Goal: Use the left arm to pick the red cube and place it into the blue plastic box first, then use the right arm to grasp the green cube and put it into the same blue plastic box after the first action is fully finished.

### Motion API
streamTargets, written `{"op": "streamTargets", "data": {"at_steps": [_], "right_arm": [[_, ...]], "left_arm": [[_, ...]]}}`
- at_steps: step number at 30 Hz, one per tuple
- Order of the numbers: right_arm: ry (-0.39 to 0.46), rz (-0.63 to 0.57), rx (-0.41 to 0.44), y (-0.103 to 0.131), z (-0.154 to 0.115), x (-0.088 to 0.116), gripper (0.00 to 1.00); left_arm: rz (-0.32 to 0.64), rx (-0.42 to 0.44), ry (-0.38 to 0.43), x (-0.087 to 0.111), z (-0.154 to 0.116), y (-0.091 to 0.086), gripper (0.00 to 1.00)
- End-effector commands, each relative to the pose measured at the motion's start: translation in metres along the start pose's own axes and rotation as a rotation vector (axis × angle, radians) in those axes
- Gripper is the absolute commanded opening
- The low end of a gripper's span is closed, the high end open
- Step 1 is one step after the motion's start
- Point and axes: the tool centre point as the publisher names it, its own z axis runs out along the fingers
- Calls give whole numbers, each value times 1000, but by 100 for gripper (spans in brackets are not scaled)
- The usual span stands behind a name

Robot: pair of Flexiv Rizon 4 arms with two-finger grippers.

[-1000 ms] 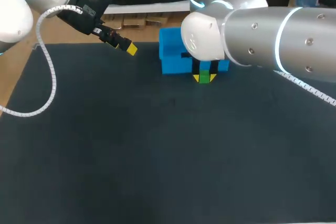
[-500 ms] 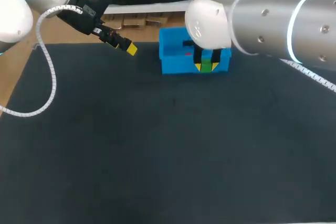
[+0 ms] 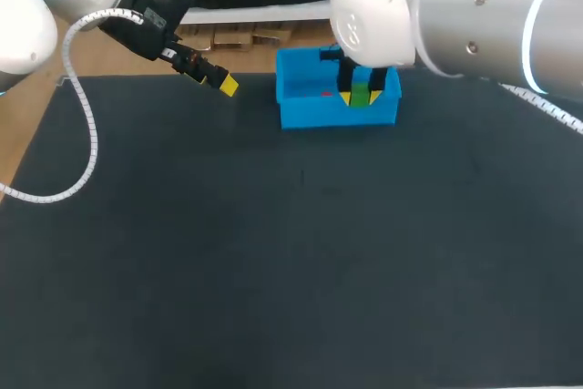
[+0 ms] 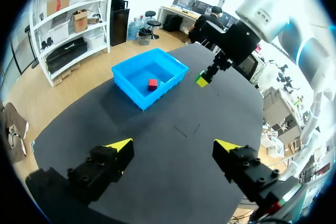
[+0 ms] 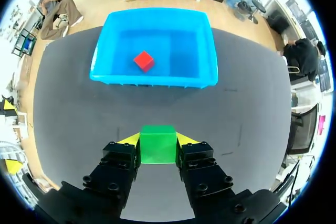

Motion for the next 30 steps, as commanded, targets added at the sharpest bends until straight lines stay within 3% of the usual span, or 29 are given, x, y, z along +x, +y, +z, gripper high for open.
{"op": "streamTargets", "data": {"at_steps": [1, 30], "right_arm": [[-18, -3, -6, -1, -8, 6, 0], [-134, -36, 25, -9, -50, -20, 0]], "left_arm": [[2, 0, -4, 1, 0, 0, 100], [2, 0, -4, 1, 0, 0, 100]]}}
